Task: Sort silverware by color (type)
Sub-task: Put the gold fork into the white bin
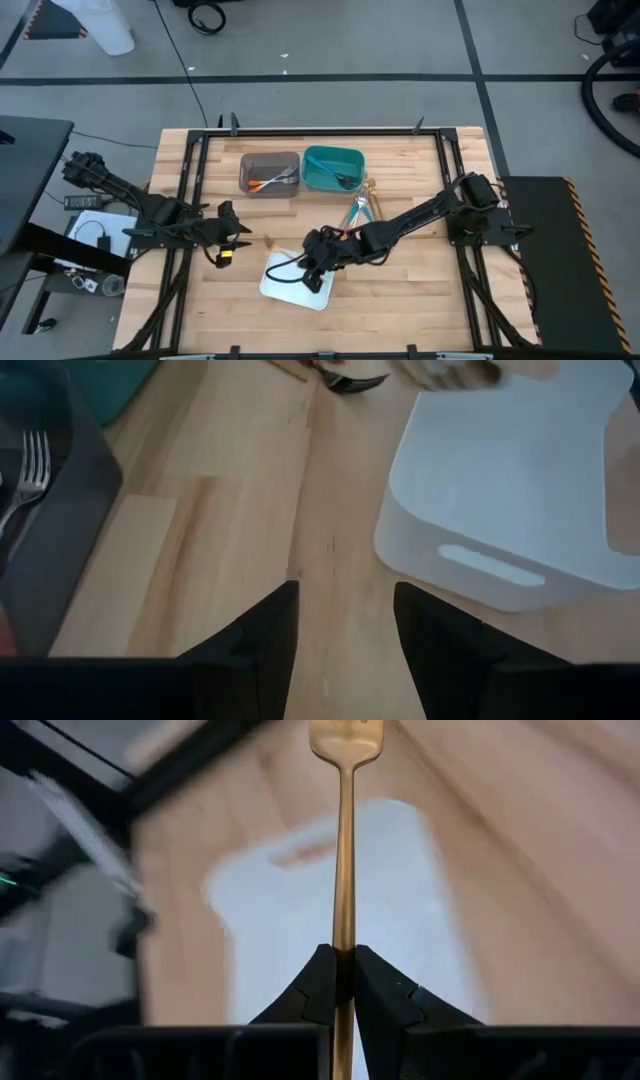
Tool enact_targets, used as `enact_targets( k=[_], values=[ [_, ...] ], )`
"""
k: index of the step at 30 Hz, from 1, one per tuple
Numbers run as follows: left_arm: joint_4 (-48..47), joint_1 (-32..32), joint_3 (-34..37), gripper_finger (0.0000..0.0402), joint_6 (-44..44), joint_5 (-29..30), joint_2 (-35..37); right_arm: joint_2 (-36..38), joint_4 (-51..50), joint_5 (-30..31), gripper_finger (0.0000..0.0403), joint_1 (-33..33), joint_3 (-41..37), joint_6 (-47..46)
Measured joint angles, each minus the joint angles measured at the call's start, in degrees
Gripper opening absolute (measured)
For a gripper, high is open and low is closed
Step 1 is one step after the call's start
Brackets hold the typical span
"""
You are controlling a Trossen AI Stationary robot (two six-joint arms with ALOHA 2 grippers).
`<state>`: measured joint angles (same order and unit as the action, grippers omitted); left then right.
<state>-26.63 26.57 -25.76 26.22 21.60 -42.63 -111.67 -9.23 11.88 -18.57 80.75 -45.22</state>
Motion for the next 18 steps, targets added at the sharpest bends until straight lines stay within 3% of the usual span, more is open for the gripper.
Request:
enact_targets(
  k=[18],
  values=[
    [3.6, 1.3, 0.0, 0.0173, 0.2, 0.7, 1.0, -0.9, -4.1, -2.5, 0.0030, -2.0, 0.0, -2.8]
  ],
)
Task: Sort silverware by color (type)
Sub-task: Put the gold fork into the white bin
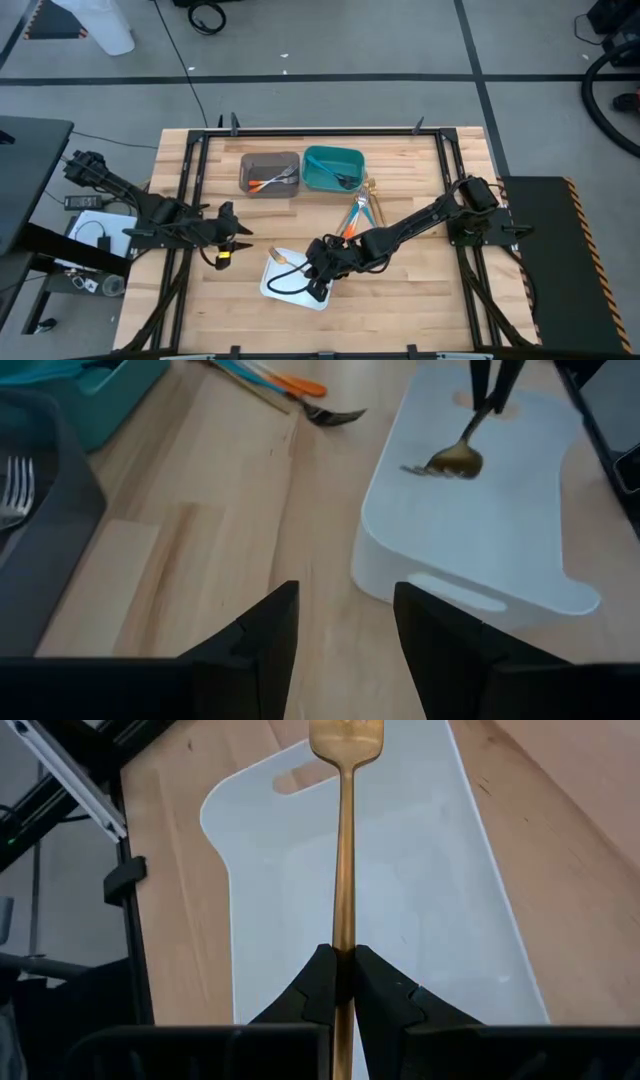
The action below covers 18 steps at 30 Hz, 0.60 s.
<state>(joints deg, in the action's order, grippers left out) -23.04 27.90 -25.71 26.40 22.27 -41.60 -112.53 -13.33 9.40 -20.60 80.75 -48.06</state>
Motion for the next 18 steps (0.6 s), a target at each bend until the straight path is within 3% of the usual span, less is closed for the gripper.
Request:
enact_targets(
  k=[9, 18],
  values=[
    [0.6, 0.0, 0.0, 0.0173, -0.1, 0.0, 0.0, 0.1, 3.6, -4.3, 0.0030, 1.7, 0.0, -2.0],
    [0.3, 0.0, 0.0, 0.0173, -0.7, 0.0, 0.0, -0.8, 7.7, 1.9, 0.0030, 1.6, 0.0, -1.4]
  ],
)
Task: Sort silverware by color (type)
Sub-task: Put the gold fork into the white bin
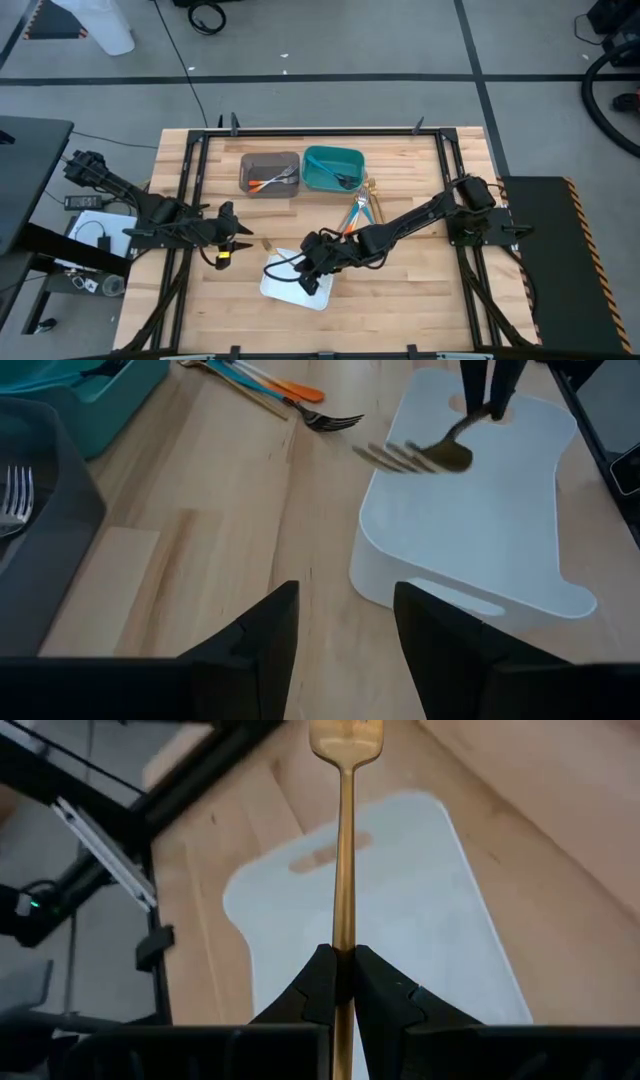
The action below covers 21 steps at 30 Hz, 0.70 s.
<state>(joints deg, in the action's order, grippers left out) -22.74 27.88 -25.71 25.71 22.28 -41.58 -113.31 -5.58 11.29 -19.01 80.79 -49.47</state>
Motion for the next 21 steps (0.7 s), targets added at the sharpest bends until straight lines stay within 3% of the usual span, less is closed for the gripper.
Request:
enact_targets(
  k=[21],
  values=[
    [-2.7, 0.0, 0.0, 0.0173, 0.2, 0.0, 0.0, -2.8, -3.0, -0.9, 0.0030, -2.5, 0.0, -6.0]
  ],
)
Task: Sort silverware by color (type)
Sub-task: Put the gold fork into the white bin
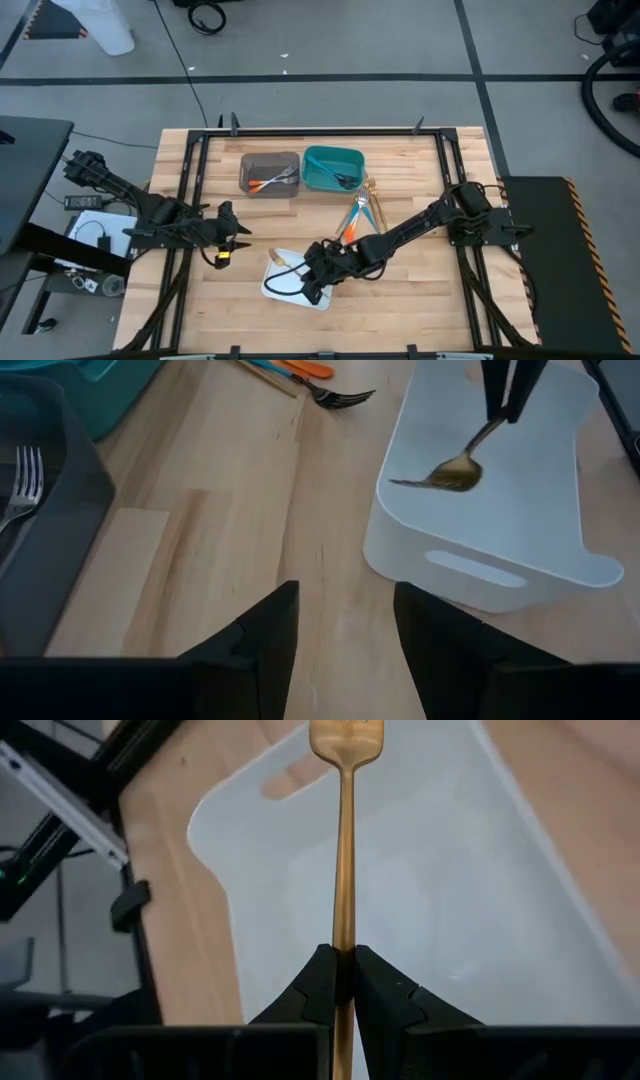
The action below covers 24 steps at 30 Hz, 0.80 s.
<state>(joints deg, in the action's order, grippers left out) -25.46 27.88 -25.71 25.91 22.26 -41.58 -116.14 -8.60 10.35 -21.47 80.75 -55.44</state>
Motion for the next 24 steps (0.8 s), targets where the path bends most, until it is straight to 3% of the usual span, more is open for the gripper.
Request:
enact_targets(
  k=[7, 17, 24],
  values=[
    [0.3, 0.0, 0.0, 0.0173, -0.1, -0.7, 0.0, 0.4, -3.4, -6.8, 0.0030, 1.6, 1.9, 0.1],
    [0.2, 0.0, 0.0, 0.0173, -0.2, -1.5, 0.0, 0.3, -22.6, -10.3, 0.0030, 2.1, 11.5, -0.4],
    [0.3, 0.0, 0.0, 0.0173, -1.1, -1.5, 0.0, 0.2, -23.5, -14.6, 0.0030, 3.0, 12.3, -3.2]
  ],
)
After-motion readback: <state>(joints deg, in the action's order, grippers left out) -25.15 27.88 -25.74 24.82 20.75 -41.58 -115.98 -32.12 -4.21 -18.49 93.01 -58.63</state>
